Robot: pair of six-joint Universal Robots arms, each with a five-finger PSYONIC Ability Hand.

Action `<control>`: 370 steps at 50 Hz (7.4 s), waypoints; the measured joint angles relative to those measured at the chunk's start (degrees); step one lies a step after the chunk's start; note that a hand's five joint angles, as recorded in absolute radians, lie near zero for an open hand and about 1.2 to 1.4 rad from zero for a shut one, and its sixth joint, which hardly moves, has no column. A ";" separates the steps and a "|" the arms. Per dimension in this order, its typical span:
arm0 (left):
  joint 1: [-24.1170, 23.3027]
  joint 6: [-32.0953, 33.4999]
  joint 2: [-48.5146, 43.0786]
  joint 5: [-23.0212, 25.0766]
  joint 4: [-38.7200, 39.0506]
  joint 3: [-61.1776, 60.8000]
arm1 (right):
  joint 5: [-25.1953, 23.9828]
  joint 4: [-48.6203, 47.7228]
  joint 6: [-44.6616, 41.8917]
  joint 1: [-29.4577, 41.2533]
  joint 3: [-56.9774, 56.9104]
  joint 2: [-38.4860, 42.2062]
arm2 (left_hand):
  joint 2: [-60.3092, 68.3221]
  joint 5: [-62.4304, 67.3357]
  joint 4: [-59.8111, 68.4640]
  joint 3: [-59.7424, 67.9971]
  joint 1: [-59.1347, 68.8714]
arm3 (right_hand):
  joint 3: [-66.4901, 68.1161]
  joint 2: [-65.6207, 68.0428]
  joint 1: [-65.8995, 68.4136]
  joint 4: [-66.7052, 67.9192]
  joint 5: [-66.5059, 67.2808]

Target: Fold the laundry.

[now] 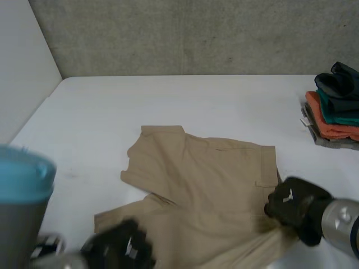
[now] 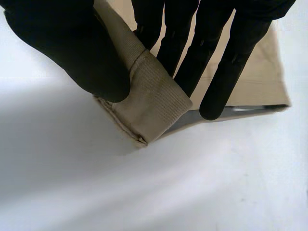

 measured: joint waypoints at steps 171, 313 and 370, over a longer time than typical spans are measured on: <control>-1.18 -35.61 -23.01 6.23 29.30 46.57 | 4.88 -46.19 30.16 12.48 7.53 8.40 | -56.87 -54.82 -57.23 -56.40 -56.57 | -56.81 -56.59 -51.53 -30.40 -55.43; 15.86 -40.83 -9.37 -9.94 30.30 50.33 | -10.40 -62.93 41.38 -24.27 -20.03 -4.48 | -56.87 -54.81 -57.23 -56.40 -56.57 | -56.32 -55.51 -50.58 -56.54 -55.35; 32.96 -3.31 -30.86 -17.60 37.70 39.63 | -4.73 -55.14 32.65 4.14 -5.68 5.71 | -56.87 -54.81 -57.23 -56.40 -56.57 | -56.32 -55.48 -50.58 -56.55 -55.35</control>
